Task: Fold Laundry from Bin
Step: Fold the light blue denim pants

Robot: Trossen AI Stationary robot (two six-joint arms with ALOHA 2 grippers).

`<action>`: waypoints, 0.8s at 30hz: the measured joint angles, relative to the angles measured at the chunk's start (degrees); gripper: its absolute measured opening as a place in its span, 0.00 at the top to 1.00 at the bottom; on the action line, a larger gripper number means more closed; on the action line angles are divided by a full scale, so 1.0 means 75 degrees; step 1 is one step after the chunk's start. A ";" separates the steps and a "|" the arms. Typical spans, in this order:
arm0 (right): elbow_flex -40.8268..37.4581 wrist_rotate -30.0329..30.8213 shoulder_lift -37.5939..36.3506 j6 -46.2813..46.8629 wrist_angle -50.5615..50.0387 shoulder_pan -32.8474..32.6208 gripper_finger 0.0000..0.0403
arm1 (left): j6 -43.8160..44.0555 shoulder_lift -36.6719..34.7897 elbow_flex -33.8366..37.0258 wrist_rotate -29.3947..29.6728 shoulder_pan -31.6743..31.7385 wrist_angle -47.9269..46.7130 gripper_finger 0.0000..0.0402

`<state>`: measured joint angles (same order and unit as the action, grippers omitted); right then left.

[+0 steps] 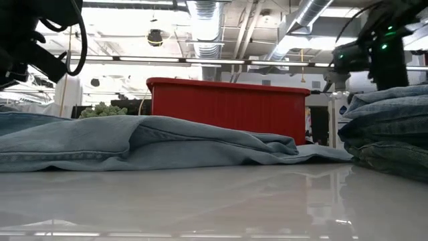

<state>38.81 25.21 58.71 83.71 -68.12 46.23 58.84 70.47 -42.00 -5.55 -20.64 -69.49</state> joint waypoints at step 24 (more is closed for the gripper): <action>0.0303 -0.1806 0.2338 0.6572 -0.0470 -0.2054 0.36 | -0.1346 -0.2065 0.0682 0.1470 0.0383 -0.0186 1.00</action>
<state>41.08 11.67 76.25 133.00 -71.65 30.82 48.75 54.99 -36.88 5.48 -17.77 -70.88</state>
